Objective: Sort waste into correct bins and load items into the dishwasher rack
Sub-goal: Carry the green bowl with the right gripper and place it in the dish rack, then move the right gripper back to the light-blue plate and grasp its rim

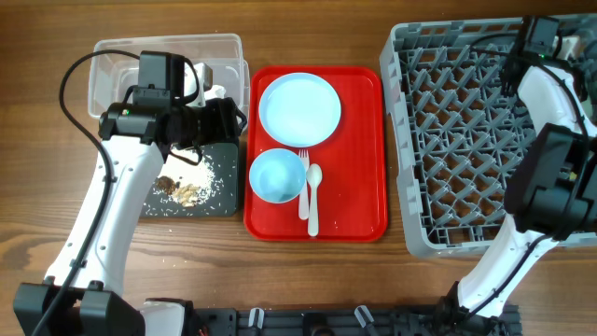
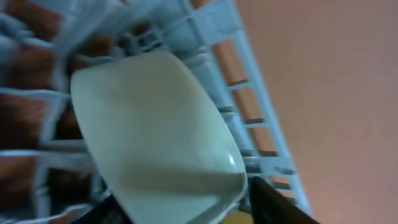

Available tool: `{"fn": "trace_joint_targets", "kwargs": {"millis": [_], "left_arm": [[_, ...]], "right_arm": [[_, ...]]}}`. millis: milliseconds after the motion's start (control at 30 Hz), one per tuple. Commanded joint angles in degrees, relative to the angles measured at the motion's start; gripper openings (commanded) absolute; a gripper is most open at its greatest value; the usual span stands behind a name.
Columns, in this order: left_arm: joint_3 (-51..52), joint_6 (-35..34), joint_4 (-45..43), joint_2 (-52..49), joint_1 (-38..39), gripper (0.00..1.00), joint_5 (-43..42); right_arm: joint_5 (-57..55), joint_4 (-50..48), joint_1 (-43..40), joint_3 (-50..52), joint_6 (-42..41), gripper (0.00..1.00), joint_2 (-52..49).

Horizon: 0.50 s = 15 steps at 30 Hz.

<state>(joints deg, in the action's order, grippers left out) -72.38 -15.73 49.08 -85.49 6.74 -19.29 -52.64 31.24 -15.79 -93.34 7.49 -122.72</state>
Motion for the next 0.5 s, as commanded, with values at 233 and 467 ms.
{"fn": "trace_joint_targets", "kwargs": {"millis": [233,467], "left_arm": [[-0.4,0.3,-0.2,0.6,0.3,0.72,0.5],[-0.4,0.3,0.0,0.5,0.3,0.75,1.4]], "right_arm": [[48.3,8.3,1.9,0.3,-1.7,0.79,20.2],[73.5,15.2,12.7,0.4,-3.5,0.79,21.9]]}}
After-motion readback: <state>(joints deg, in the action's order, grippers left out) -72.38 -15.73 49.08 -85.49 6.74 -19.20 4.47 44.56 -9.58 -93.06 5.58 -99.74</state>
